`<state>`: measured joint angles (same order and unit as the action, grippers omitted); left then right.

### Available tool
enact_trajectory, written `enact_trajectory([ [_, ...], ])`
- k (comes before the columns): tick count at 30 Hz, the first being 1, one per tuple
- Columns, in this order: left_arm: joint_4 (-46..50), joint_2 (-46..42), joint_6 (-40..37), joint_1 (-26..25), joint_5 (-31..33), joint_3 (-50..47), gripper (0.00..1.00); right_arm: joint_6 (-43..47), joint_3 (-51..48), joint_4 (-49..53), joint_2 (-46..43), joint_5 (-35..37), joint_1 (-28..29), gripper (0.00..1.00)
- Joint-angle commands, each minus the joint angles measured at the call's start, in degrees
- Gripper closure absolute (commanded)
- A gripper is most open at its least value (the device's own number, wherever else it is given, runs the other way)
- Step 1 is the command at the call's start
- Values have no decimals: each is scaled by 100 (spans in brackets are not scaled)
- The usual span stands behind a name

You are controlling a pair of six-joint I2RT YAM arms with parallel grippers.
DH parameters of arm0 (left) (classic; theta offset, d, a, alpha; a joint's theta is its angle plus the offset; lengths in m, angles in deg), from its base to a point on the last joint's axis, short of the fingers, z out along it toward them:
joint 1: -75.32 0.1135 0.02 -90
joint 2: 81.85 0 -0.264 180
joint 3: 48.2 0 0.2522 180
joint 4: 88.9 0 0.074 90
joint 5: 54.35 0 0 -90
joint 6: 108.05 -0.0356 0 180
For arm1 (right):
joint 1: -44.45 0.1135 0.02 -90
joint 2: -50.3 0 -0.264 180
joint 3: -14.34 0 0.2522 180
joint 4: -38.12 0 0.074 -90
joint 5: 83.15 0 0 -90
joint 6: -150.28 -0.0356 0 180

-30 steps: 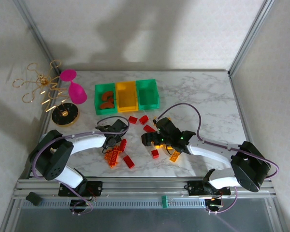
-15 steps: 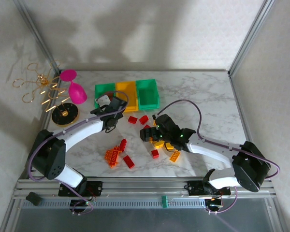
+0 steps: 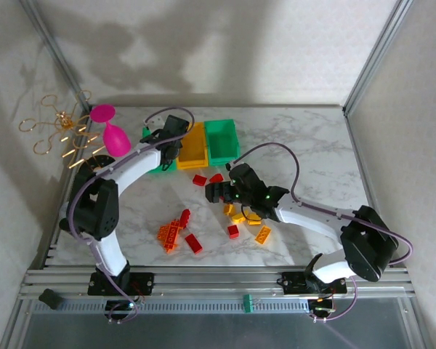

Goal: Sort the legos into containers by color
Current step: Place the lego in the container, then pick up the lego from the middle-left of the table.

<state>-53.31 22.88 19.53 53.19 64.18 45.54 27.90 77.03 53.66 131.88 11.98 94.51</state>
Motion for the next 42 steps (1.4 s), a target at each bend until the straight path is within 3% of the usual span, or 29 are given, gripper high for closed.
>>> enact_trajectory([
  [1,-64,423,-433,151,267,495,70,-11,212,-37,75,74,-54,1],
  [7,220,1206,-579,270,287,1343,63,35,392,48,144,48,-62,1],
  [11,240,1184,-706,270,240,1430,44,96,443,117,100,67,-59,2],
  [14,361,919,-683,254,165,1334,39,113,424,186,47,93,-58,1],
  [19,452,21,-533,27,-85,578,36,88,192,248,-122,-42,-64,1],
  [23,418,-1081,-216,-289,-511,-668,35,11,-102,428,-321,-265,-56,1],
  [33,1278,-2891,961,-1550,-577,-2971,33,-391,-796,794,-894,-332,179,1],
  [42,1663,-3771,2030,-2707,-990,-3802,33,-701,-1157,721,-1089,-363,331,1],
])
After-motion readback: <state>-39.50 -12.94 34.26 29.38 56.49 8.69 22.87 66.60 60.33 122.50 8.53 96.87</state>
